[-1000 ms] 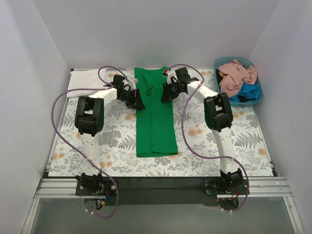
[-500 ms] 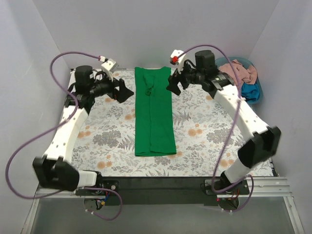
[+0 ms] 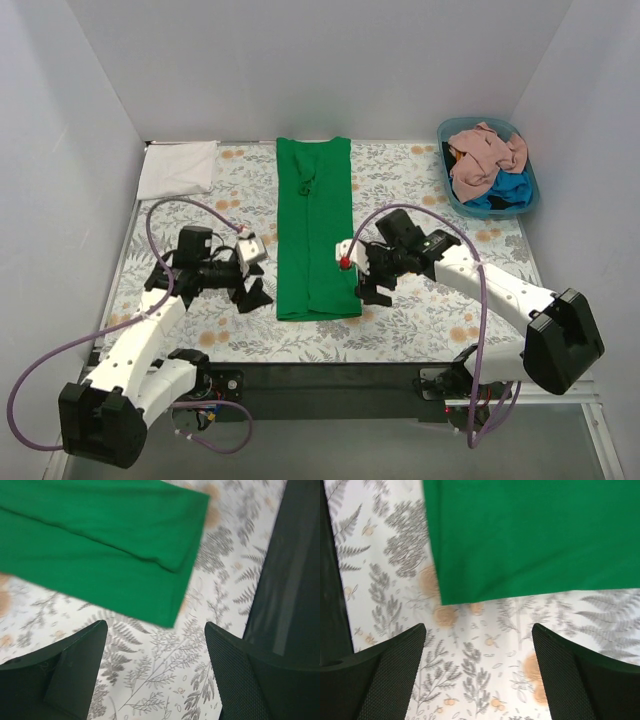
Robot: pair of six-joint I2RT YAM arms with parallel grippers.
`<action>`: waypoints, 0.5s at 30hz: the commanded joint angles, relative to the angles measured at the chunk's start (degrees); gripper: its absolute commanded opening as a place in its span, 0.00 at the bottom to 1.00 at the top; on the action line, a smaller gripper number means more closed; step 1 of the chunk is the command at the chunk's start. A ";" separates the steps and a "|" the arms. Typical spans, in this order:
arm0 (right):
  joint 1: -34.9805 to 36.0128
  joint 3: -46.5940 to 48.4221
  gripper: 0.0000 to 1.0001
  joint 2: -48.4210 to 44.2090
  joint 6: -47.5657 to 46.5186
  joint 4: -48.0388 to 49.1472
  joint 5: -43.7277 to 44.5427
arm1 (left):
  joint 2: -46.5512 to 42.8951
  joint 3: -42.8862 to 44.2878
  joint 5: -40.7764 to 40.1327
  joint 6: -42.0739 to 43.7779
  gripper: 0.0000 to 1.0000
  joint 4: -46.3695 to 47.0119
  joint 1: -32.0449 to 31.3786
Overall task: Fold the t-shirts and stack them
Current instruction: Fold the tshirt
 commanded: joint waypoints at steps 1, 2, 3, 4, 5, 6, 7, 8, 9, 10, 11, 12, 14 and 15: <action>2.84 -3.59 0.91 -2.75 -4.65 2.72 0.50 | -5.34 -5.53 0.02 12.22 0.77 -1.20 -5.13; 3.54 -4.56 0.89 -2.58 -5.09 3.95 1.19 | -5.43 -7.02 -2.17 12.58 0.74 -0.32 -8.36; 4.16 -5.53 0.87 -1.97 -5.53 5.09 1.81 | -5.34 -10.35 -3.15 11.97 0.72 0.99 -9.87; 5.47 -7.54 0.80 -1.35 -6.06 7.37 2.42 | -5.17 -11.95 -4.29 10.92 0.68 5.27 -11.19; 6.09 -8.34 0.77 -0.74 -6.93 8.26 4.08 | -4.99 -13.27 -6.83 9.69 0.66 7.57 -13.30; 7.40 -9.13 0.75 0.40 -7.03 10.01 4.80 | -3.77 -15.45 -7.72 8.20 0.65 9.68 -14.10; 7.85 -10.10 0.70 0.76 -6.94 10.72 5.07 | -2.98 -15.91 -8.34 8.01 0.62 12.14 -14.80; 8.38 -10.63 0.67 0.85 -7.03 11.34 4.89 | -2.01 -16.18 -8.78 8.10 0.61 12.69 -15.77; 9.25 -10.98 0.66 0.85 -6.86 12.13 4.89 | -0.17 -16.53 -8.96 8.10 0.59 13.13 -16.21; 9.70 -11.51 0.65 0.77 -6.94 12.83 4.63 | 0.37 -16.62 -9.22 8.27 0.58 14.00 -16.48; 10.05 -11.86 0.64 0.68 -7.20 13.10 4.54 | 1.07 -16.79 -9.40 8.45 0.57 14.36 -17.18; 10.66 -12.04 0.63 0.76 -7.38 13.45 4.63 | 1.42 -17.14 -9.49 8.54 0.56 14.71 -17.53; 11.28 -12.91 0.61 1.03 -7.64 14.50 4.72 | 2.13 -17.58 -9.49 8.89 0.53 16.12 -18.50; 12.07 -13.27 0.61 1.55 -7.73 14.77 4.80 | 2.30 -17.93 -9.84 8.89 0.53 16.64 -18.94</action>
